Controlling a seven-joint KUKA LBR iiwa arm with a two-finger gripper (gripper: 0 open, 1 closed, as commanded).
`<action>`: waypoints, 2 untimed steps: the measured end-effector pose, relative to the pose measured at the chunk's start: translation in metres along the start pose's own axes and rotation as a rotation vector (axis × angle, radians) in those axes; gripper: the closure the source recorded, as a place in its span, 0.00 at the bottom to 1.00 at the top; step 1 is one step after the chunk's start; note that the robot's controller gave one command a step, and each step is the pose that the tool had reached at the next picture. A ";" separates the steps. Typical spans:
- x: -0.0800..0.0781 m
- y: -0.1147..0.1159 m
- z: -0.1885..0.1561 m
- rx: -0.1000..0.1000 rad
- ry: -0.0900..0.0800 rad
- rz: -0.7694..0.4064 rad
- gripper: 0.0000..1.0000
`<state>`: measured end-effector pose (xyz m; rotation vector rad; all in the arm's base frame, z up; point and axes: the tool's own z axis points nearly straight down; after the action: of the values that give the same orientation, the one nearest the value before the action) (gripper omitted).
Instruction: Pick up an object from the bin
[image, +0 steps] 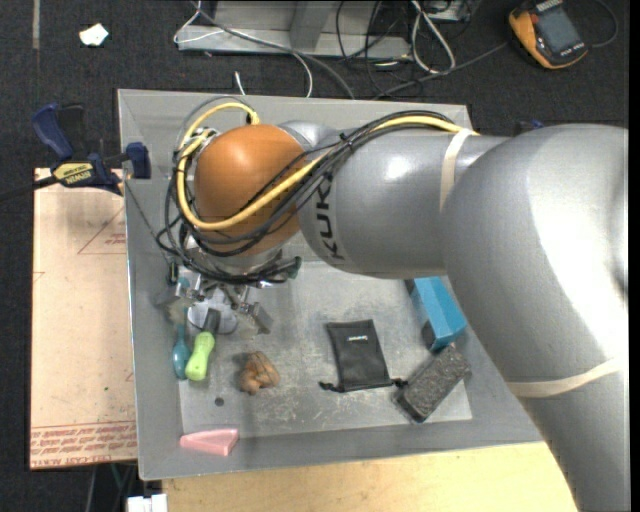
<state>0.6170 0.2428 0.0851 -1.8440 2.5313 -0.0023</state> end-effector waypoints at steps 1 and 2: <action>-0.002 0.020 0.015 -0.001 -0.004 -0.110 1.00; -0.002 0.020 0.015 -0.001 -0.005 -0.110 1.00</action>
Offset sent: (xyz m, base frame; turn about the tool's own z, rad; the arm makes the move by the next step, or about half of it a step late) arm 0.0000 0.0000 0.0000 0.0000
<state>0.5986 0.2512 0.0699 -1.9786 2.4234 0.0022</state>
